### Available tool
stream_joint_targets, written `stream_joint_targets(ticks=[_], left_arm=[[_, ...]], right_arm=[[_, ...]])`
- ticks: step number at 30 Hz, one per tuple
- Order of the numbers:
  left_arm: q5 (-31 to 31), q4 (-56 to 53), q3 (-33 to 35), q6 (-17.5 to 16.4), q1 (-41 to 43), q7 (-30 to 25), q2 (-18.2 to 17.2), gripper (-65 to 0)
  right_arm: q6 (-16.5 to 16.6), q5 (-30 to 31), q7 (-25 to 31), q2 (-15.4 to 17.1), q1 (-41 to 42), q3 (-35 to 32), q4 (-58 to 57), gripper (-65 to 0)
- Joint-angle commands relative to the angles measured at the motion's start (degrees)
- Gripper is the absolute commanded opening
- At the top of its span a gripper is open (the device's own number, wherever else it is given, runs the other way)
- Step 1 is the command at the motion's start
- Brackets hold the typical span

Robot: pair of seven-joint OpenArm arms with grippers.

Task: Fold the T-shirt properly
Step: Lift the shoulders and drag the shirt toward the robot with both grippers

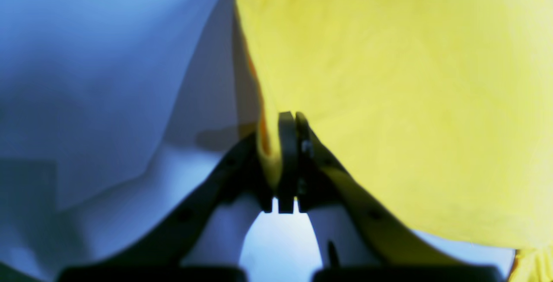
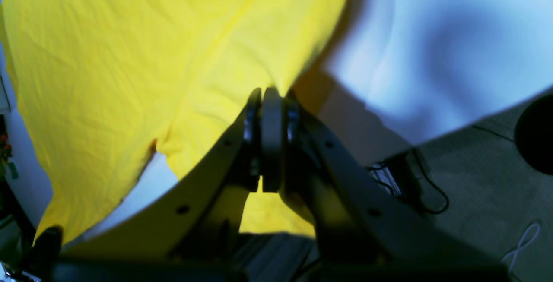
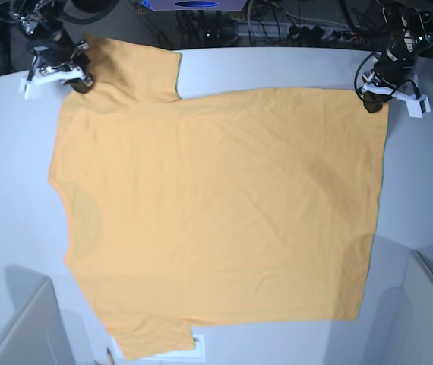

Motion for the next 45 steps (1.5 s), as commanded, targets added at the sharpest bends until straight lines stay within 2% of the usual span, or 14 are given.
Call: stream_joint_targets(ticks=[1,5,6,9,13,18,25,27,31,36,41,45], left_arm=[[-0.6,1.6,0.0,-0.3,0.0,-0.6,-0.6,-65.0],[-0.5,2.1,0.1,-0.2,-2.5,-0.4,-0.7,-65.0],[0.2,2.0,0.1,0.7,-2.9,-0.3,-0.7,-65.0],[5.0,2.2,1.9,3.1,-5.8,1.3,-0.6,-65.0],[9.1,2.2,4.4,3.4,-9.3,3.2,-0.4,-65.0],[9.4,2.2,4.3,3.5,-13.0,6.0,-0.4,-65.0],[9.5,2.2,4.4,3.5,-17.2,6.5,-0.4,-65.0],[9.5,2.2,4.5,3.6,-18.4,6.5,-0.4,-65.0],[9.5,2.1,4.6,6.9,-20.1,6.5,-0.4,-65.0],[9.5,0.9,4.2,7.3,-23.0,6.5,-0.4,-65.0],[9.5,-2.3,4.1,7.4,-26.4,6.5,-0.4,-65.0],[9.5,-4.0,4.0,7.4,-27.7,6.3,-0.4,-65.0]], right_arm=[[0.5,0.9,-0.1,0.5,0.6,0.0,1.6,-65.0],[0.5,0.9,-2.7,0.6,3.3,-0.1,4.4,-65.0],[0.5,0.9,-3.5,0.6,4.2,-0.1,5.0,-65.0],[0.5,0.8,-6.0,0.7,8.0,0.4,5.1,-65.0],[0.4,0.4,-8.7,0.8,12.0,0.5,5.1,-65.0],[0.4,0.4,-10.7,0.8,16.1,0.5,5.0,-65.0],[0.3,0.3,-13.6,0.8,22.9,0.5,4.9,-65.0],[-1.0,0.3,-14.3,0.8,24.8,0.5,4.9,-65.0],[-3.9,0.3,-14.7,0.8,28.5,-0.1,4.6,-65.0],[-4.1,0.3,-14.7,1.2,33.1,-0.2,-1.7,-65.0],[-4.1,0.3,-13.8,4.1,37.5,-2.3,-11.5,-65.0],[-4.1,0.3,-10.8,6.1,40.3,-4.6,-15.3,-65.0]])
